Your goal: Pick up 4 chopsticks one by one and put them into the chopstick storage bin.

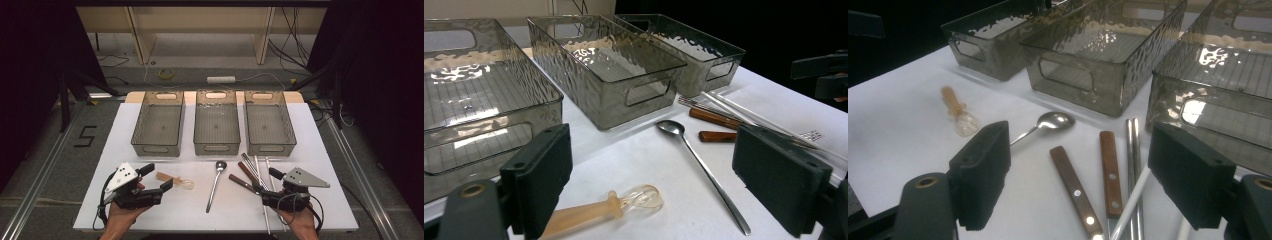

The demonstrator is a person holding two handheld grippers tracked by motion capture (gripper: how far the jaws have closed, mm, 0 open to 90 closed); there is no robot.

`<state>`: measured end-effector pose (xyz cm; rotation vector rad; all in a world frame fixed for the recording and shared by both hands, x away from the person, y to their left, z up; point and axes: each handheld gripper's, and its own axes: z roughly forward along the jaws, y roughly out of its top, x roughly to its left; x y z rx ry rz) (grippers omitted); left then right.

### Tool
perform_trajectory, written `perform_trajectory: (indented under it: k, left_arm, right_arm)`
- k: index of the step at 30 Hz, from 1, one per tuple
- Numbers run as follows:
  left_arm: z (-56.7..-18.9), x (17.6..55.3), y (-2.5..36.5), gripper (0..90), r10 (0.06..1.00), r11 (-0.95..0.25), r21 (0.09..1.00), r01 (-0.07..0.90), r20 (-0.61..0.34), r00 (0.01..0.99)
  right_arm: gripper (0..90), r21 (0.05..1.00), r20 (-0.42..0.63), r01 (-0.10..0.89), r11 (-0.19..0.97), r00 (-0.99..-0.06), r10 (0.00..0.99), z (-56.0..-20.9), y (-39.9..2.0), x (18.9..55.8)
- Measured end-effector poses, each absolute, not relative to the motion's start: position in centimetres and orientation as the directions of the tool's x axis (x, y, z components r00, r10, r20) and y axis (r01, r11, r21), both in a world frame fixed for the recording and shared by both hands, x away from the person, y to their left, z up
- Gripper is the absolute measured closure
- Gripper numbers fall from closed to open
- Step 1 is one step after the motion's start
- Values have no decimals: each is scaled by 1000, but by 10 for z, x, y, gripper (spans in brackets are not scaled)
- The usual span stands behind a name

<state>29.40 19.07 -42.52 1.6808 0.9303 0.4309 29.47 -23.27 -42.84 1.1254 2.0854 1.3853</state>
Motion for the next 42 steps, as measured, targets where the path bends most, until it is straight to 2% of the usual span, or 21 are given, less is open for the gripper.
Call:
perform_trajectory:
  k: [12,19,25,30,42]
  left_arm:
    - [-425,294,191,158,761,-82,931,355,-171,625]
    - [-425,294,191,158,761,-85,932,352,-167,627]
    - [-425,294,190,158,762,-87,932,352,-165,626]
    - [-425,294,191,158,762,-85,932,352,-167,625]
    - [-425,294,191,158,763,-86,932,352,-166,625]
  right_arm:
    - [338,876,96,434,210,-585,806,-428,-236,298]
    - [419,820,93,521,236,-529,844,-428,-242,304]
    - [526,754,125,625,204,-441,889,-435,-255,311]
    - [579,705,152,685,184,-399,904,-443,-263,314]
    - [699,630,149,752,191,-358,922,-457,-262,315]
